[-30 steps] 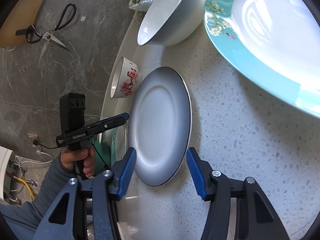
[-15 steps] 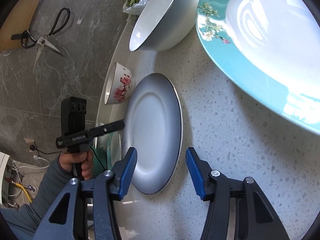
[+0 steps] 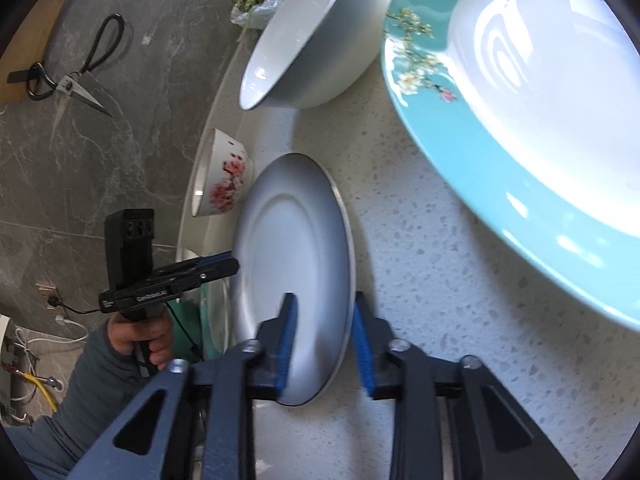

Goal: Organize plates and bowls

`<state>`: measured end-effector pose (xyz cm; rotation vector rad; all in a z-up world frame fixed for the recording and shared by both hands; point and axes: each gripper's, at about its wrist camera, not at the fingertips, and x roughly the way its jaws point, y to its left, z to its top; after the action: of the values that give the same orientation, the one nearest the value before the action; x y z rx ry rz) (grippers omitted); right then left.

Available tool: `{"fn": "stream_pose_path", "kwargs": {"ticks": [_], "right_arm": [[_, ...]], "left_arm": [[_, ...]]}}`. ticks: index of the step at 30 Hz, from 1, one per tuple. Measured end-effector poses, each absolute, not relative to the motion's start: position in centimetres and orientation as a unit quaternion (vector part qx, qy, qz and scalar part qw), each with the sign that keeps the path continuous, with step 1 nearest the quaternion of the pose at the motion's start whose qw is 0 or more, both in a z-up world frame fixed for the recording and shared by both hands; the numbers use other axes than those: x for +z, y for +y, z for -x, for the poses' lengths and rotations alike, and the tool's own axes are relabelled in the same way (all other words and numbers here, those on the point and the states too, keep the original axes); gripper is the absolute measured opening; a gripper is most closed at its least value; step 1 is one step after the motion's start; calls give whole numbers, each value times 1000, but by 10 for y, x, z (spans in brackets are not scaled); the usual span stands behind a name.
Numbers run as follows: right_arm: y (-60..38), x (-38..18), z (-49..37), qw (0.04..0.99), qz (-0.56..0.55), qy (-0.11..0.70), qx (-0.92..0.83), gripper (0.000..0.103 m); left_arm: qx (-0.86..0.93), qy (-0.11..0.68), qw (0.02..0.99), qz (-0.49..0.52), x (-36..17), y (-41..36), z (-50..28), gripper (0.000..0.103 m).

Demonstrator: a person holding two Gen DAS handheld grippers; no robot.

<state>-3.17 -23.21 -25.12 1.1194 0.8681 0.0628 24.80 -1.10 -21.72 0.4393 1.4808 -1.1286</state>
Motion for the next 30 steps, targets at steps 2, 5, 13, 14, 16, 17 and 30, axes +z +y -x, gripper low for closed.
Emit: {"fn": "stream_pose_path", "kwargs": {"ticks": [2,5,13,14,16,17,30], "right_arm": [[-234,-254,31,758,-510,406,26,13],[-234,-253,28,759,-502,413,29,14],[-232,-258,24,740,-517,428,47,13],[-232,-258,24,739,-517,429,49,13],[-233,-261,24,732,-528,427,51,13],[-233,-261,23,732,-528,427,52,13],[-234,-257,24,732,-528,430,34,14]], "left_arm": [[-482,633,575,-191,-217,-11,-248,31],[-480,633,575,-197,-216,-11,-248,31],[-480,631,573,-209,-217,-14,-245,31],[-479,629,573,-217,-217,-15,-243,31],[-478,628,572,-223,-217,-18,-242,31],[-477,627,573,-226,-217,-19,-241,31],[-456,630,580,-244,-217,-25,-223,25]]}}
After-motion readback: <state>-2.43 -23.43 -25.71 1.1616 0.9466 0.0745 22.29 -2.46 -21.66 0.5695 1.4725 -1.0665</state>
